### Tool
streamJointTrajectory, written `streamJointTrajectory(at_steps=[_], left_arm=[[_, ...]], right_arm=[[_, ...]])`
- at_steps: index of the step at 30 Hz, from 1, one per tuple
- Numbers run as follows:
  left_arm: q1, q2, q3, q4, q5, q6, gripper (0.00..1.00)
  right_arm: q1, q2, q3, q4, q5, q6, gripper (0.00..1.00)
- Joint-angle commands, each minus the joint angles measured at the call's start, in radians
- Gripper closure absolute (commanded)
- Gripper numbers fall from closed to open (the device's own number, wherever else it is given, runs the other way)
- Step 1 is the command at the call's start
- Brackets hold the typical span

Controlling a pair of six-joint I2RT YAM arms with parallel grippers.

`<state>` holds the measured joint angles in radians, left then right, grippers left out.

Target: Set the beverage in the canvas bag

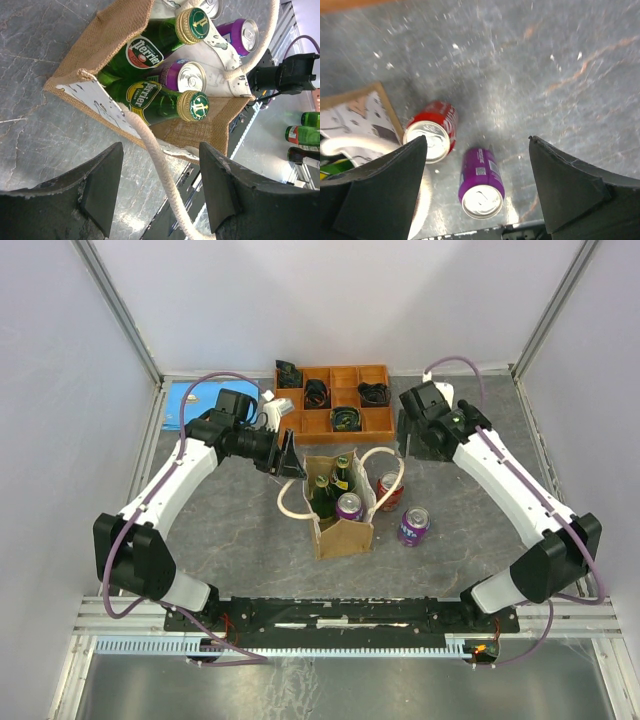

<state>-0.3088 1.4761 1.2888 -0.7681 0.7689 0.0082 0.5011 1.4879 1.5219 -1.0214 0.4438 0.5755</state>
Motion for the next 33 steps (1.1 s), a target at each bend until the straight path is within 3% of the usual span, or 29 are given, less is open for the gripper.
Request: streamJointTrajectory(at_steps=[1, 9, 19, 33], left_arm=[[0.001, -0.040, -0.012, 0.018, 0.027, 0.015, 0.31], [0.000, -0.045, -0.032, 0.018, 0.021, 0.016, 0.31], [0.000, -0.051, -0.049, 0.015, 0.018, 0.018, 0.31], [0.000, -0.049, -0.062, 0.016, 0.020, 0.027, 0.31]], right_arm=[[-0.032, -0.027, -0.092, -0.006, -0.137, 0.046, 0.10], [-0.067, -0.045, -0.216, 0.134, -0.274, 0.097, 0.09], [-0.073, 0.004, -0.242, 0.261, -0.372, 0.168, 0.09], [-0.054, 0.119, -0.192, 0.163, -0.404, 0.120, 0.09]])
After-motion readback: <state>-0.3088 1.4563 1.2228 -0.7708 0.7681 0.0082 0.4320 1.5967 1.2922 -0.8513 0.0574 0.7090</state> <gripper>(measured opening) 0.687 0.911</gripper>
